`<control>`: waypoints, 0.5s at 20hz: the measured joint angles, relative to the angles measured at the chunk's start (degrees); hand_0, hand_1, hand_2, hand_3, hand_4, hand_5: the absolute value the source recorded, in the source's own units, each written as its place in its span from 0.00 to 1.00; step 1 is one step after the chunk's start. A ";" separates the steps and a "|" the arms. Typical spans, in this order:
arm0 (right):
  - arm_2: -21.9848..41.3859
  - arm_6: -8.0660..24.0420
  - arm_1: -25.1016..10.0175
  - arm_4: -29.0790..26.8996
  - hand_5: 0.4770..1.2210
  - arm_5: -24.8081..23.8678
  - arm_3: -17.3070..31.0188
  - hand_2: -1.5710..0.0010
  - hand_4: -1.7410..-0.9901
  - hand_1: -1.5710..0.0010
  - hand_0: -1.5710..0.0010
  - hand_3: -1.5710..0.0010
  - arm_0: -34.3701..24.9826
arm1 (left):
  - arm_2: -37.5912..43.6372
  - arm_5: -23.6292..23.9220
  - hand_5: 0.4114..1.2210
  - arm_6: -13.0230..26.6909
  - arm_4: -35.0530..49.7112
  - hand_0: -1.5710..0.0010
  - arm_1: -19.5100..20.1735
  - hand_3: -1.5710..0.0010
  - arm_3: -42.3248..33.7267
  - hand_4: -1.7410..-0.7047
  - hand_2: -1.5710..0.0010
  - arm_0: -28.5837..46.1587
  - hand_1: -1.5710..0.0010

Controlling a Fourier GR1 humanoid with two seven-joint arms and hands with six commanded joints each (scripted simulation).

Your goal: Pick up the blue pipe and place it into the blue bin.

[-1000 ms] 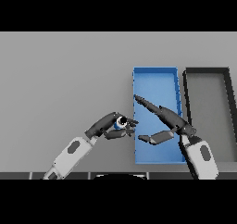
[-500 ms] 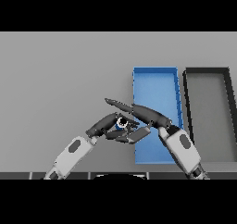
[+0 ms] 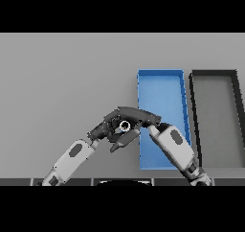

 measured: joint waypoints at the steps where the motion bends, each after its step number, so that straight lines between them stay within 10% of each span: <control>1: -0.19 0.56 -0.12 -1.94 0.34 0.03 0.66 0.22 0.29 0.23 0.22 0.31 -0.35 | 0.31 0.30 1.00 -0.41 0.63 0.26 -0.73 0.32 -0.20 0.10 0.33 0.87 0.28; 5: 0.58 -5.58 -0.59 -4.08 0.73 -0.77 1.52 0.09 0.40 0.09 0.09 0.13 0.65 | 2.09 -1.17 1.00 -0.77 3.51 0.11 -2.69 0.13 -1.23 0.04 0.17 3.12 0.12; 10: 3.21 -9.92 -3.94 -1.62 0.91 -2.75 0.20 0.03 0.35 0.03 0.03 0.04 -0.41 | 3.67 -1.80 1.00 -1.99 3.73 0.03 -3.99 0.04 -0.54 0.01 0.12 2.63 0.04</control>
